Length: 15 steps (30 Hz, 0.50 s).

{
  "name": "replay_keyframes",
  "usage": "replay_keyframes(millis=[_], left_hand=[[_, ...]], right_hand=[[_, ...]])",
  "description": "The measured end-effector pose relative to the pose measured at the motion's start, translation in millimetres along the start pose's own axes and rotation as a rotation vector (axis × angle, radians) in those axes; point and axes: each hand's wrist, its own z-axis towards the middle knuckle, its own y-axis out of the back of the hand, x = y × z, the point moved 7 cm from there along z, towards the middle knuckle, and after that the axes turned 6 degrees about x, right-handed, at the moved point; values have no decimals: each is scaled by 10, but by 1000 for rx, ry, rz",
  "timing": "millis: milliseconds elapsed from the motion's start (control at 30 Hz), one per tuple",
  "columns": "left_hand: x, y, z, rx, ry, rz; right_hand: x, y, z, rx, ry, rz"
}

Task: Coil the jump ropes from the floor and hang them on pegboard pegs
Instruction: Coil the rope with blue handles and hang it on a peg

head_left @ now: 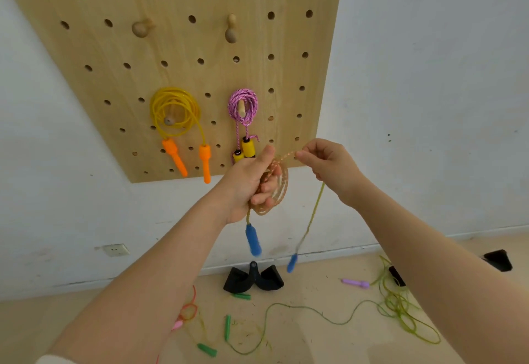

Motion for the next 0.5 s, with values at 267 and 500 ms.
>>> replay_keyframes(millis=[267,500], left_hand=[[249,-65,329,-292,134,-141],[239,-469,482,-138,131,-292]], right_hand=[[180,222,-48,330,134,267],[94,261,-29,400,183,-365]])
